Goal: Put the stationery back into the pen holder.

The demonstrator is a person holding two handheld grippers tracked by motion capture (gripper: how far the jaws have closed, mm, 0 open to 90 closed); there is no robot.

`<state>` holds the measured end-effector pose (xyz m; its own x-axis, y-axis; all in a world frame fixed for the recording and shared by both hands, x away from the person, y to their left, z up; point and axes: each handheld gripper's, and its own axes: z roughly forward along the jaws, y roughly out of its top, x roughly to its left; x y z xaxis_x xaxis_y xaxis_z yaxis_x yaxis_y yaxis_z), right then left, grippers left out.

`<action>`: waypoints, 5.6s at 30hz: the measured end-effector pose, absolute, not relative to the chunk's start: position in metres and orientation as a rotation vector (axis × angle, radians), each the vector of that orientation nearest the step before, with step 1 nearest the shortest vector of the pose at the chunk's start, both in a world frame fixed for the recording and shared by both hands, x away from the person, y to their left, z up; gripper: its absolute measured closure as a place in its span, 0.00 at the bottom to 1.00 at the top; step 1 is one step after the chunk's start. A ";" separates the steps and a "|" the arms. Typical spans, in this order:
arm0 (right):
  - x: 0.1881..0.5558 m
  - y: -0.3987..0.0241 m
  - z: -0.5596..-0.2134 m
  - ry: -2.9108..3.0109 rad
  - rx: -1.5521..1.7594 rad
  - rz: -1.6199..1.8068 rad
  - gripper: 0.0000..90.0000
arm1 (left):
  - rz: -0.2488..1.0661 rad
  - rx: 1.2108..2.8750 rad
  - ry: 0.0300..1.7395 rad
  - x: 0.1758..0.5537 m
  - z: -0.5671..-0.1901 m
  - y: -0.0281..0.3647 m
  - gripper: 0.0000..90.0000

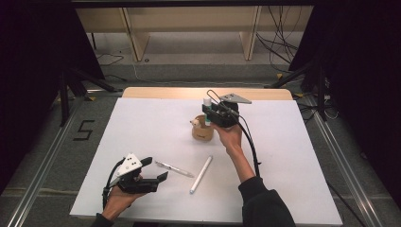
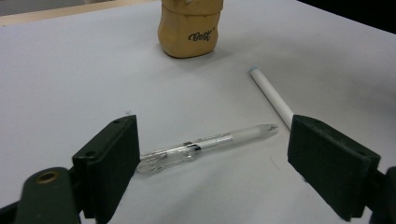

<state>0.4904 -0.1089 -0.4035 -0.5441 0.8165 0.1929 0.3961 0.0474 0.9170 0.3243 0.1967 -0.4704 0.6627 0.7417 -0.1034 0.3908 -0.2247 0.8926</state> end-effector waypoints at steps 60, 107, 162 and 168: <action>0.506 -0.095 -0.423 1.974 1.331 1.469 0.53 | 0.434 1.852 0.909 0.325 -0.472 0.195 0.18; 0.401 -0.081 -0.416 2.408 0.836 1.393 0.37 | 0.448 1.795 0.981 0.331 -0.472 0.207 0.18; 0.390 -0.041 -0.468 2.828 0.675 0.918 0.48 | 0.441 1.790 0.977 0.331 -0.471 0.208 0.17; 0.391 -0.038 -0.472 2.843 0.679 0.889 0.52 | 0.442 1.795 0.971 0.330 -0.471 0.208 0.17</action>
